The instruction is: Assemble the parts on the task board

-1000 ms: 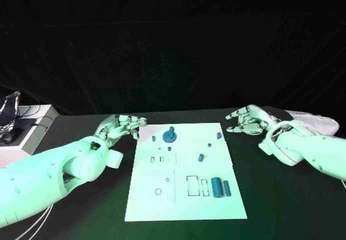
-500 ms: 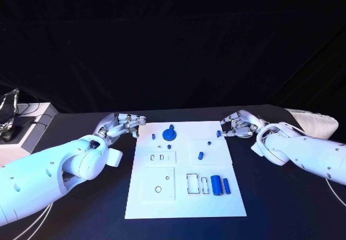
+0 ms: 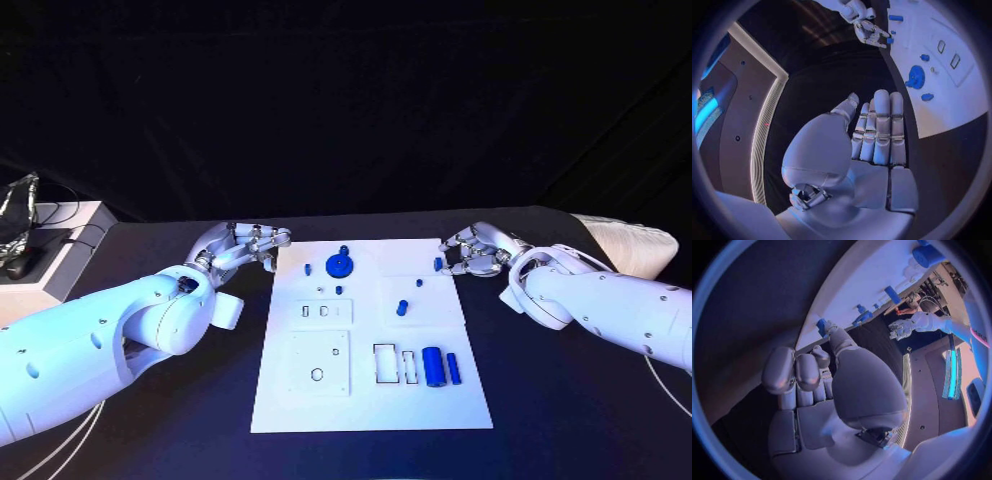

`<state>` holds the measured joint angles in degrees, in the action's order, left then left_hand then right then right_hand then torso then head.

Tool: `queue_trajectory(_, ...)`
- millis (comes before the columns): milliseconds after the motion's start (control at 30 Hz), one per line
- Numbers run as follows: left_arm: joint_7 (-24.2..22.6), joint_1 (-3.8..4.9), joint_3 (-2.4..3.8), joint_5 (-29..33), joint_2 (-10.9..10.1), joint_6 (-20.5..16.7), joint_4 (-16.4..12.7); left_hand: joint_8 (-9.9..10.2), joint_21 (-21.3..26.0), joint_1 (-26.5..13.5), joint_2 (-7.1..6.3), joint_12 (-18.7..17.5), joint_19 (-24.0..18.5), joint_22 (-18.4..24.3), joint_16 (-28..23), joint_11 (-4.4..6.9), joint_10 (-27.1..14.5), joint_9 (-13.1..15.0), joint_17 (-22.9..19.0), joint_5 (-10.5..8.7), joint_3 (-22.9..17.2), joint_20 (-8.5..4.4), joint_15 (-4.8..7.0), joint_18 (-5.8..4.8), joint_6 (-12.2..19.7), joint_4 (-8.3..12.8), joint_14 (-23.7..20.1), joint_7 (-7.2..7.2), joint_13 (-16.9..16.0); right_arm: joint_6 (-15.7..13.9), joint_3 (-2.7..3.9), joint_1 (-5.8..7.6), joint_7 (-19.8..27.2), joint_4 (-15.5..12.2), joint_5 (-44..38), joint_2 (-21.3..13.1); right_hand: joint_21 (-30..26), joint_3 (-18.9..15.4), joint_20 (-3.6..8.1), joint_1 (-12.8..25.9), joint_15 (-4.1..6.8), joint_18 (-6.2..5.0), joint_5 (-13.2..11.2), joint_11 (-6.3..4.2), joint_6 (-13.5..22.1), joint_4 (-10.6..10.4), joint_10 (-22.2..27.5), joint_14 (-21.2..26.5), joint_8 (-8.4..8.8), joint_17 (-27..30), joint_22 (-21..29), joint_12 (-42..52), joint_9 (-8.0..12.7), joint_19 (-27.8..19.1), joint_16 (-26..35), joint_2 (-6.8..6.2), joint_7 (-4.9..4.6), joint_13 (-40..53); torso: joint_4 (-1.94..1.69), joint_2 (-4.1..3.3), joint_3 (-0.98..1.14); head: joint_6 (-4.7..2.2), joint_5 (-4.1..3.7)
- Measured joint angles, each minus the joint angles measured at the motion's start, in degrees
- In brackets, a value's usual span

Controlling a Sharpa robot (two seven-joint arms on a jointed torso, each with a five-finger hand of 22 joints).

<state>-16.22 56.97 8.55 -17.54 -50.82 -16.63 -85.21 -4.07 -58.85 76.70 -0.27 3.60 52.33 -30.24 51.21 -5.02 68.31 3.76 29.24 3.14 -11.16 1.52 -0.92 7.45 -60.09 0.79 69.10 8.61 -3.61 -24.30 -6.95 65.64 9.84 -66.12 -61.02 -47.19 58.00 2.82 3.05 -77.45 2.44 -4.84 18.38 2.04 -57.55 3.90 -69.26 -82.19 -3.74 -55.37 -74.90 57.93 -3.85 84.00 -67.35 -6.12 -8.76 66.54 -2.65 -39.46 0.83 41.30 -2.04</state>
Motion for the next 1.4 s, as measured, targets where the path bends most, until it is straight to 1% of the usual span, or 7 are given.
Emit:
queue_trajectory(333, 0.0, 0.0, 0.0, 0.0, -0.18, 0.0, -0.05, 0.0, 0.0, 0.0, 0.0, 0.0, 0.0, 0.0, 0.0, 0.0, 0.0, 0.0, 0.0, 0.0, 0.0, 0.0, 0.0, 0.0, 0.0, 0.0, 0.0, 0.0, 0.0, 1.07, 0.01, -0.15, -0.42, 0.32, -0.13, 0.44, 0.35, 0.15, 0.0, 0.01, 0.0, 0.01, 0.25, 0.01, -0.01, -0.14, 0.0, 0.0, 0.0, -0.27, -0.02, 0.29, 0.0, 0.0, -0.25, 0.01, 0.03, 0.24, 0.03, 0.0, 0.09, 0.17, 0.09)
queue_trajectory(400, 0.0, 0.0, 0.0, 0.0, -0.19, 0.0, -0.07, 0.0, 0.0, 0.0, 0.0, 0.0, 0.0, 0.0, 0.0, 0.0, 0.0, 0.0, 0.0, 0.0, 0.06, 0.0, 0.0, 0.0, 0.0, 0.06, 0.0, 0.0, 0.0, 1.16, 0.02, -0.16, -0.46, 0.38, -0.15, 0.61, 0.35, 0.15, 0.0, 0.03, 0.0, 0.01, 0.25, 0.01, -0.26, -0.14, -0.01, 0.0, 0.0, -0.27, -0.05, 0.45, 0.0, 0.0, -0.25, 0.03, 0.27, 0.32, 0.03, -0.01, 0.1, 0.18, 0.09)
queue_trajectory(633, 0.01, 0.0, 0.0, 0.0, -0.26, 0.0, -0.12, 0.0, 0.0, 0.0, 0.0, 0.0, 0.0, 0.05, 0.0, 0.0, 0.0, 0.0, 0.0, 0.0, 0.24, 0.0, 0.0, 0.0, 0.0, 0.24, 0.0, 0.0, 0.0, 1.5, 0.0, -0.27, -0.62, 0.71, -0.2, 1.3, 0.62, 0.55, 0.0, 0.7, 0.0, 0.01, 0.57, -0.12, -1.09, -0.17, -0.33, -0.01, 0.0, -0.43, -0.04, 0.67, 0.0, 0.0, -0.25, 1.46, 0.25, 0.61, -0.03, -0.02, 0.1, 0.25, 0.1)
queue_trajectory(833, 0.01, 0.0, 0.0, 0.0, -0.35, 0.0, -0.14, 0.0, 0.0, 0.0, 0.0, 0.0, 0.0, 0.05, 0.0, 0.0, 0.0, 0.0, 0.0, 0.0, 0.24, 0.0, 0.0, 0.0, 0.0, 0.24, 0.0, 0.0, 0.0, 1.87, 0.0, -0.3, -0.68, 0.81, -0.23, 1.63, 0.62, 1.01, 0.0, 1.32, 0.22, 0.01, 0.6, -0.19, -1.66, 0.29, -0.59, -0.23, 0.0, -0.53, -0.04, 0.87, 0.0, 0.0, -0.24, 2.07, 0.4, 0.82, -0.05, -0.03, 0.07, 0.35, 0.18)
queue_trajectory(900, 0.02, 0.0, 0.0, 0.0, -0.37, 0.0, -0.15, 0.0, 0.0, 0.0, 0.0, 0.0, 0.0, 0.04, 0.0, 0.0, -0.01, 0.0, 0.01, 0.0, 0.24, 0.0, 0.0, 0.0, 0.0, 0.24, 0.0, 0.0, 0.0, 1.99, 0.0, -0.31, -0.69, 0.84, -0.24, 1.67, 0.84, 1.29, 0.0, 1.64, 0.21, 0.01, 0.6, -0.24, -2.06, 0.57, -0.64, -0.23, 0.0, -0.57, -0.04, 0.88, 0.0, 0.0, -0.24, 2.48, 0.64, 0.95, -0.04, -0.03, 0.07, 0.36, 0.21)
queue_trajectory(933, 0.02, 0.0, 0.0, 0.0, -0.38, 0.0, -0.16, 0.0, 0.0, 0.0, 0.0, 0.0, 0.0, 0.04, 0.0, 0.0, 0.0, 0.0, 0.01, 0.0, 0.24, 0.0, 0.0, 0.0, 0.0, 0.24, 0.0, 0.0, 0.0, 2.07, 0.0, -0.31, -0.71, 0.87, -0.25, 1.68, 0.84, 1.41, 0.0, 1.67, 0.22, 0.01, 0.6, -0.27, -2.42, 0.86, -0.72, -0.23, 0.0, -0.62, -0.04, 0.88, 0.0, 0.0, -0.23, 3.03, 0.73, 1.07, -0.04, -0.03, 0.07, 0.36, 0.22)
queue_trajectory(1400, 0.04, 0.0, 0.0, 0.0, -0.49, -0.01, -0.18, 0.0, 0.0, 0.0, 0.0, 0.0, 0.0, 0.04, 0.0, 0.0, -0.01, 0.0, 0.01, 0.0, 0.24, 0.0, 0.0, 0.0, 0.0, 0.24, 0.0, 0.0, 0.0, 2.88, -0.01, -0.32, -0.96, 1.08, -0.27, 1.63, 1.07, 1.55, 0.0, 2.2, 0.21, 0.01, 0.6, -0.18, -3.0, 1.49, -0.89, -0.22, 0.0, -0.74, -0.03, 1.11, 0.0, 0.0, -0.23, 3.56, 0.71, 1.27, 0.0, 0.01, 0.11, 0.44, 0.24)
